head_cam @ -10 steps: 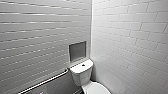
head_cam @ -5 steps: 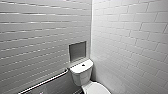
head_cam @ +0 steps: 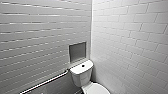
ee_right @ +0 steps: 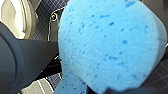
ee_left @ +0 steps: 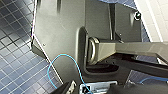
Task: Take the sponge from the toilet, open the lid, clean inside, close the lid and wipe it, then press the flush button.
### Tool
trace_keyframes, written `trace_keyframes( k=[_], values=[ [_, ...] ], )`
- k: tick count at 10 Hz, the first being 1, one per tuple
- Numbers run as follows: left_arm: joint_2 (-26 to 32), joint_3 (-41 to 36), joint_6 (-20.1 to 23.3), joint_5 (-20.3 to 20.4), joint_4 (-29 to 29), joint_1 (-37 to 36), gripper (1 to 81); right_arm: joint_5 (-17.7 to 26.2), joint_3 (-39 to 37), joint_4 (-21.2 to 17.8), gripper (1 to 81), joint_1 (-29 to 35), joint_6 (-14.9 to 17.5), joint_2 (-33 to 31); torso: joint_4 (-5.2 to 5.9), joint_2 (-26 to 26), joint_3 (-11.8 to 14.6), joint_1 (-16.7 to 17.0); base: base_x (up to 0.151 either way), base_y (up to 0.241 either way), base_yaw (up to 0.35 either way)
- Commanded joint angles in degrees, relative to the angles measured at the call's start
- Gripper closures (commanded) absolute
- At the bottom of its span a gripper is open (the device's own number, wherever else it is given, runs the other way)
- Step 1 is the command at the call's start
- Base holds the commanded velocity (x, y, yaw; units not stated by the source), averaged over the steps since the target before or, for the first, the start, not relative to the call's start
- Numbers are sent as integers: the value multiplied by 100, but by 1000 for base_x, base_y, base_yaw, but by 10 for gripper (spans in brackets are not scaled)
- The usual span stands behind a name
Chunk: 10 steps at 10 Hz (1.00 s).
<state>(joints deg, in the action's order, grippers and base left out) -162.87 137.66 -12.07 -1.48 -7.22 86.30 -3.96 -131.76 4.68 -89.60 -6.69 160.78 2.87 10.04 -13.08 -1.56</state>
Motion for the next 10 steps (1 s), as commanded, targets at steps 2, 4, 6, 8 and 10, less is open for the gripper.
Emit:
trace_keyframes(
  k=[2, 4, 6, 8, 10],
  values=[
    [61, -81, 12, -204, 63, -267, 10, 282, 99, -81, 811, 227, -7, -79, 0, -2, 0, 0, 87, 0, 0],
    [70, -81, 3, -204, 63, -267, 10, 177, 107, -99, 811, 227, -16, -131, 0, -4, -2, -2, 94, 0, 0],
    [70, -81, 3, -204, 63, -267, 10, 115, 204, -99, 811, 210, -16, -228, 0, -4, -2, -5, 97, 0, 0],
    [52, -81, 3, -195, 63, -267, 10, 115, 230, -99, 811, 227, -16, -333, 0, -6, -2, -5, 98, 0, 0],
    [61, -81, 3, -204, 63, -258, 10, -52, 624, -169, 811, 210, -34, -780, 0, -6, -2, -7, 98, 0, 0]
  ],
)
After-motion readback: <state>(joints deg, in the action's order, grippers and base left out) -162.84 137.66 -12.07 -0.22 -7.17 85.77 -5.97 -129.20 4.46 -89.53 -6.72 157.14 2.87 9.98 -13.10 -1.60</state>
